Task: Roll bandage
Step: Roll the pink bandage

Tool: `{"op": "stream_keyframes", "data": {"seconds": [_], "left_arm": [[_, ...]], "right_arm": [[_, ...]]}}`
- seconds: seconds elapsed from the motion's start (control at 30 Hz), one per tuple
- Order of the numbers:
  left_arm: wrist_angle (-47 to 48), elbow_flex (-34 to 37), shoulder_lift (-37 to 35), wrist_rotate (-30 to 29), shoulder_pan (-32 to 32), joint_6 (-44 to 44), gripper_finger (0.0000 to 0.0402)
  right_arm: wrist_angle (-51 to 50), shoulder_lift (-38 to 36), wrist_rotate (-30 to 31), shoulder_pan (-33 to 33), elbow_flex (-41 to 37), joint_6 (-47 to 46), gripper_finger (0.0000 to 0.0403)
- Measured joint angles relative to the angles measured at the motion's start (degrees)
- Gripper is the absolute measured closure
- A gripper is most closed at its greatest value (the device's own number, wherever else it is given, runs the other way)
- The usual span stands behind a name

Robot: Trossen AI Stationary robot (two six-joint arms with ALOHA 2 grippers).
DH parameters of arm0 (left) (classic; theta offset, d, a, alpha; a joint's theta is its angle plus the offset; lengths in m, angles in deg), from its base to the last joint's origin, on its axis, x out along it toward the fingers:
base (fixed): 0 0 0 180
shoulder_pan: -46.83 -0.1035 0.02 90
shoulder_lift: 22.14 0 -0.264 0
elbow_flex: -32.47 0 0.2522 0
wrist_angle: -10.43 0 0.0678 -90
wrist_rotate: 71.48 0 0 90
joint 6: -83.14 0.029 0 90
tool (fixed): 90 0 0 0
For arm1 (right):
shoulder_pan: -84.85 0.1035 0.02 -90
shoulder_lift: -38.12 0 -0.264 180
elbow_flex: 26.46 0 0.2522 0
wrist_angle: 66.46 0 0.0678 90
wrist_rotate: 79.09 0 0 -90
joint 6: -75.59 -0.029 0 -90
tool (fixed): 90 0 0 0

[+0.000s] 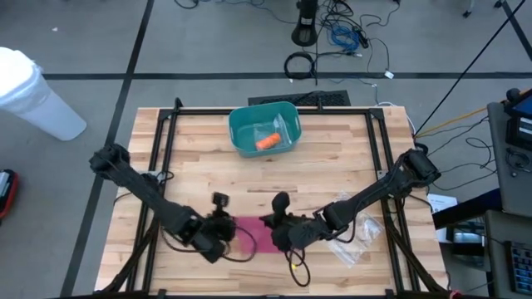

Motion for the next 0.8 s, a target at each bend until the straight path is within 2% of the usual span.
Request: {"op": "stream_keyframes", "data": {"seconds": [0.17, 0.3, 0.43, 0.57, 0.67, 0.8], "left_arm": [[8.98, 0.09, -7.96, -9.00, 4.38, -10.30, 0.0381], [7.77, 3.33, -14.66, -17.28, 9.04, -14.51, 0.0377], [3.36, 7.76, -18.95, -23.99, 12.76, -16.86, 0.0376], [-4.37, 13.15, -20.16, -27.69, 13.95, -16.95, 0.0375], [-10.71, 17.46, -20.16, -28.62, 13.35, -15.90, 0.0375], [-22.16, 24.04, -20.16, -28.97, 10.98, -6.45, 0.0375]], "right_arm": [[0.16, -2.46, 8.77, 0.03, -0.11, 1.38, 0.0400], [9.03, -6.24, 11.51, -0.05, -4.74, 4.85, 0.0401], [31.05, -12.72, 10.66, -1.49, -16.51, 9.39, 0.0401], [53.54, -18.66, 3.64, -4.79, -31.00, 12.07, 0.0401], [60.92, -21.90, 1.62, -7.10, -37.86, 10.42, 0.0401], [60.37, -24.86, 0.48, -8.45, -41.18, 10.17, 0.0401]]}}
